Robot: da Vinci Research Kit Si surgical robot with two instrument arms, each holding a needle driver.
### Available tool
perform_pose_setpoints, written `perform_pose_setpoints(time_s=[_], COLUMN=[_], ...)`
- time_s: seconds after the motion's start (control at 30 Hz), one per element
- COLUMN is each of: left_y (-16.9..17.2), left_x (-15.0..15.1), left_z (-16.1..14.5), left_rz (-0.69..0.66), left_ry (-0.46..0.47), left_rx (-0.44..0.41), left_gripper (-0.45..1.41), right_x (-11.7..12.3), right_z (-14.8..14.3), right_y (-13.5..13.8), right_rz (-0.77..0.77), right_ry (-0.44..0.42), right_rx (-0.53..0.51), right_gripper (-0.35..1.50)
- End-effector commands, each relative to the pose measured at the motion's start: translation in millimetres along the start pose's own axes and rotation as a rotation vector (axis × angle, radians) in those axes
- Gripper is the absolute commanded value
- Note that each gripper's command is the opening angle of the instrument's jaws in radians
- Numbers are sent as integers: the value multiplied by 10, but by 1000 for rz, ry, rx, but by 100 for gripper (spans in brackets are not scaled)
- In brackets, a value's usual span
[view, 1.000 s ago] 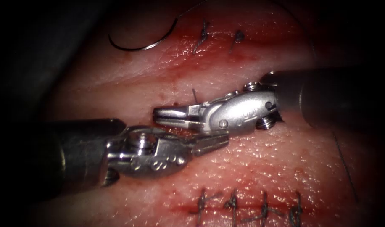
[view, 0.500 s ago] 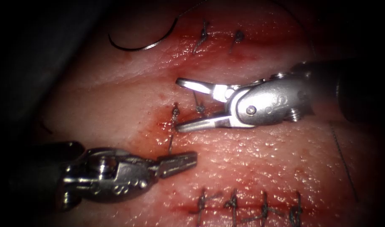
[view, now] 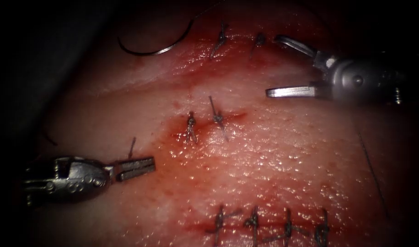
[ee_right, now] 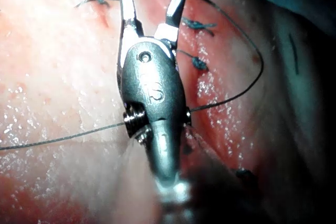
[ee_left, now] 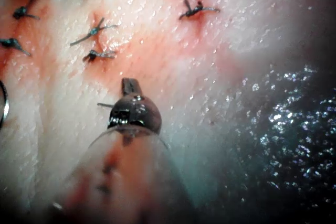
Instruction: Wound Closure
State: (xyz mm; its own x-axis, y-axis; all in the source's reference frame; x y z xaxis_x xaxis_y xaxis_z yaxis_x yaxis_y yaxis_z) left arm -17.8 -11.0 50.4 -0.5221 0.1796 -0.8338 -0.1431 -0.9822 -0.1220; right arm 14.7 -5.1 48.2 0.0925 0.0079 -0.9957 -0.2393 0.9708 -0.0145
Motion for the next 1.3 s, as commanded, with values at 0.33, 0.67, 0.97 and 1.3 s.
perform_pose_setpoints(time_s=[0.33,0.67,0.97,1.3], left_y=[4,31,57,22], left_x=[-47,-43,-24,65], left_z=[-7,-41,-72,-59], left_rz=[-181,-230,-199,221], left_ry=[-24,-57,-174,-212], left_rx=[37,52,41,314], left_gripper=[91,89,88,76], right_x=[-12,-14,-13,-9], right_z=[15,19,20,32], right_y=[-11,-15,-15,-29], right_rz=[3,10,8,43], right_ry=[1,-3,-24,-53], right_rx=[-5,-7,6,19], right_gripper=[136,135,133,133])
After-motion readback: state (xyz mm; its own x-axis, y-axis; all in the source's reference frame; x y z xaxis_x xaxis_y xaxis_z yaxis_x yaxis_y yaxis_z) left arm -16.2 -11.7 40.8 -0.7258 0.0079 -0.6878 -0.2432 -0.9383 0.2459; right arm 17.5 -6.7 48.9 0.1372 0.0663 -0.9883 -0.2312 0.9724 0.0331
